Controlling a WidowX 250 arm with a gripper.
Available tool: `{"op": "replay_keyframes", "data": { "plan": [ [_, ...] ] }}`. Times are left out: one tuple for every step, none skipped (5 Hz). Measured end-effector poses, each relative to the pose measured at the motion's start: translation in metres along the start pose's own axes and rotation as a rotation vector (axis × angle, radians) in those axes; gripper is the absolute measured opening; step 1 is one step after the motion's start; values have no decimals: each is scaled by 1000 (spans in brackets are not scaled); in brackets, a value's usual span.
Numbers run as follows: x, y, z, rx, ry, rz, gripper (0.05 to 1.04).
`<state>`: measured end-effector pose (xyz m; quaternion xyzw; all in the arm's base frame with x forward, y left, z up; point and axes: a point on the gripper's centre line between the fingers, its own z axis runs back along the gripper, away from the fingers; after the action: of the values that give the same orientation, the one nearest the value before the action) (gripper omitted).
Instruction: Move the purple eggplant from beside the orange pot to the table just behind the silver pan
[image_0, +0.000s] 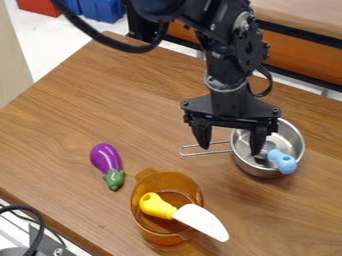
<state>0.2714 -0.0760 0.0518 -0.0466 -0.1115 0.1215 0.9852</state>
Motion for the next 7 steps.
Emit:
{"op": "replay_keyframes", "data": {
  "plan": [
    [-6,3,-6,15,25,3,1000],
    [2,25,-7,48,19,71,1000],
    [5,53,-3,55,24,136,999],
    [14,82,9,75,-9,255,999],
    [11,119,10,118,-15,391,1000],
    [12,153,3,198,-44,591,999],
    [-1,169,-11,246,-81,715,1000]
  ]
}}
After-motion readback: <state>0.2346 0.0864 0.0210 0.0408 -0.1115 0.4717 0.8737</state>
